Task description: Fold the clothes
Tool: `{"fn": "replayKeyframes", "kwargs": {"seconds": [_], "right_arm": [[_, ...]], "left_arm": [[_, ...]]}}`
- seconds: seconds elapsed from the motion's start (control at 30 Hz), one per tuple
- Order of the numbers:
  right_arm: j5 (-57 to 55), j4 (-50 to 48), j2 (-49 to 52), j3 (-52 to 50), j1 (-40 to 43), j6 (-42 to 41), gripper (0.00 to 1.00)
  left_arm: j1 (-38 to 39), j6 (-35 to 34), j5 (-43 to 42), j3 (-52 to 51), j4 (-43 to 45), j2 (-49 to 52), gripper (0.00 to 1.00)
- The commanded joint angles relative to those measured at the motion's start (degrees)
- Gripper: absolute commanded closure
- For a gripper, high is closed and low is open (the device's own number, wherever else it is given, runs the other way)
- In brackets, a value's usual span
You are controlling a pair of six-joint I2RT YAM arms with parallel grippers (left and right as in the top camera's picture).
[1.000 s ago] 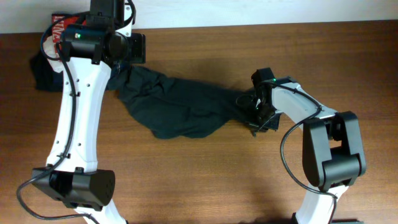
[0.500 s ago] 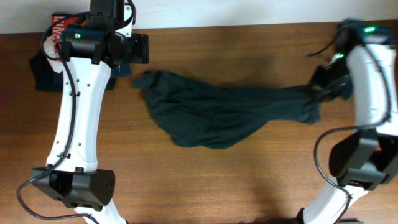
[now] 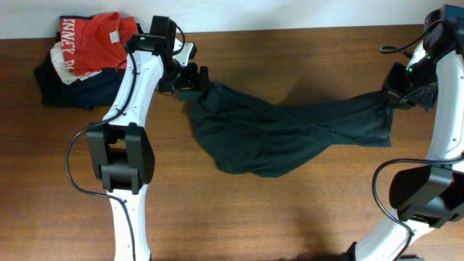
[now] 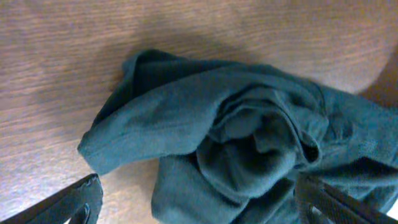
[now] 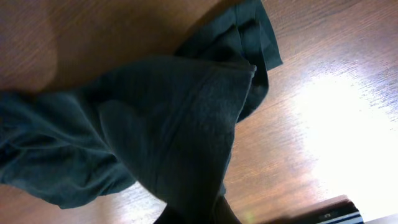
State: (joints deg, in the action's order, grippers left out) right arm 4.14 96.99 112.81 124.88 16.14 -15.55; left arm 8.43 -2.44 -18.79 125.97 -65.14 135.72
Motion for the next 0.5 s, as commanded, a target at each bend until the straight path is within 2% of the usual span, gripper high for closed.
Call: {"fn": "replayKeyframes", "kwargs": {"seconds": [0.0,0.07,0.17,0.3,0.33,0.47], "right_arm": [[0.3,0.3,-0.9,0.7,-0.1,0.8,0.96],[0.3,0.3,-0.9,0.7,-0.1,0.8,0.96],[0.3,0.3,-0.9,0.7,-0.1,0.8,0.96],[0.3,0.3,-0.9,0.7,-0.1,0.8,0.96],[0.3,0.2,-0.9,0.7,-0.1,0.8,0.96],[0.3,0.1,-0.9,0.7,-0.1,0.8,0.96]], "left_arm": [[-3.9,-4.7,-3.0,0.6,2.4,-0.1,0.06],[-6.6,-5.9,-4.9,0.8,2.4,-0.1,0.11],[-10.0,-5.9,-10.0,0.7,1.4,0.9,0.11],[-10.3,-5.9,-16.3,0.7,-0.5,4.9,0.11],[-10.2,-5.9,-18.5,0.7,-0.8,6.0,0.18],[-9.7,-5.9,-20.5,0.7,-0.9,7.6,0.22]]}}
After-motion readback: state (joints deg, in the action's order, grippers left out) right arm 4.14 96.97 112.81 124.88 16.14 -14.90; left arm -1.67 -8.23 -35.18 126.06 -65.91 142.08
